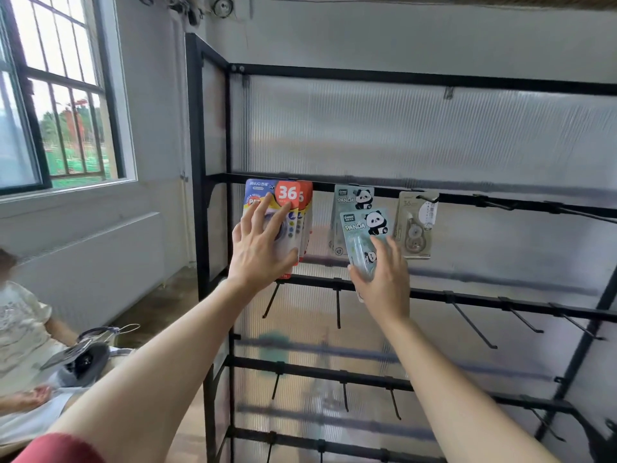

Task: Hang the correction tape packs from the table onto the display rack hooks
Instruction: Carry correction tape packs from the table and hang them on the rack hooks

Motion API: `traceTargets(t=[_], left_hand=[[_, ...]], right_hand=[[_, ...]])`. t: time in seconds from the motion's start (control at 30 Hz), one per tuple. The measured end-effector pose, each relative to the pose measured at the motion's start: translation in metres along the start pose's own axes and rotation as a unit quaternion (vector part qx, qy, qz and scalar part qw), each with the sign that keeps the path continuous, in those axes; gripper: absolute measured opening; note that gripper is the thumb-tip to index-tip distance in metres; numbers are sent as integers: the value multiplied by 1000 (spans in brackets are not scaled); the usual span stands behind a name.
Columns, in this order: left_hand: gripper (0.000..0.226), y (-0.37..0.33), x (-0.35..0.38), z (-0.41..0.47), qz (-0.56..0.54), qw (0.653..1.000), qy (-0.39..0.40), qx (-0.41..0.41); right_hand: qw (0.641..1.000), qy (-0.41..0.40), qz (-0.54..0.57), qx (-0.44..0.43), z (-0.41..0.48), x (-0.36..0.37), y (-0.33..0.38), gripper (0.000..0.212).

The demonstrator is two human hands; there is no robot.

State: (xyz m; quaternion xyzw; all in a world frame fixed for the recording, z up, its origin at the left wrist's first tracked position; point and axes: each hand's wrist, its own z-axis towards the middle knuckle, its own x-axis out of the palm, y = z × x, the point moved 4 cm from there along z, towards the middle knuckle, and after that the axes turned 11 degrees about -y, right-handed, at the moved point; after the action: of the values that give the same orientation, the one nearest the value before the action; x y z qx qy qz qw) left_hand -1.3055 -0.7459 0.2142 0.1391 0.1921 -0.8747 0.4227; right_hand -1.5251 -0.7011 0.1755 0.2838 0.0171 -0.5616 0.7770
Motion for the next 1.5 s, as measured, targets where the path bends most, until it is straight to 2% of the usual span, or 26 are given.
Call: traceTargets(t=[0.17,0.37,0.6,0.77,0.93,1.17,1.5], left_hand=[[82,2,1,-2,13,999,7,29],[81,8,20,1,50,996,70,-1],[81,11,51,14,57,993,91,-38],[85,8,64,14,54,995,68,-53],[95,17,75,12,62,998,26,-21],[95,19,85,12,50,998,-48,-2],[92,21,84,11,44,996,-75,22]], right_hand=[[1000,2,-6,7,-3,7,4,62],[1000,-2,-13,14,-2,15,3,62],[999,-47,-5,25,10,21,3,61],[997,-71,-10,6,19,30,4,60],[994,-108,14,4,30,39,7,62],[984,-173,21,-31,29,37,-1,54],[988,-154,5,-31,42,45,7,57]])
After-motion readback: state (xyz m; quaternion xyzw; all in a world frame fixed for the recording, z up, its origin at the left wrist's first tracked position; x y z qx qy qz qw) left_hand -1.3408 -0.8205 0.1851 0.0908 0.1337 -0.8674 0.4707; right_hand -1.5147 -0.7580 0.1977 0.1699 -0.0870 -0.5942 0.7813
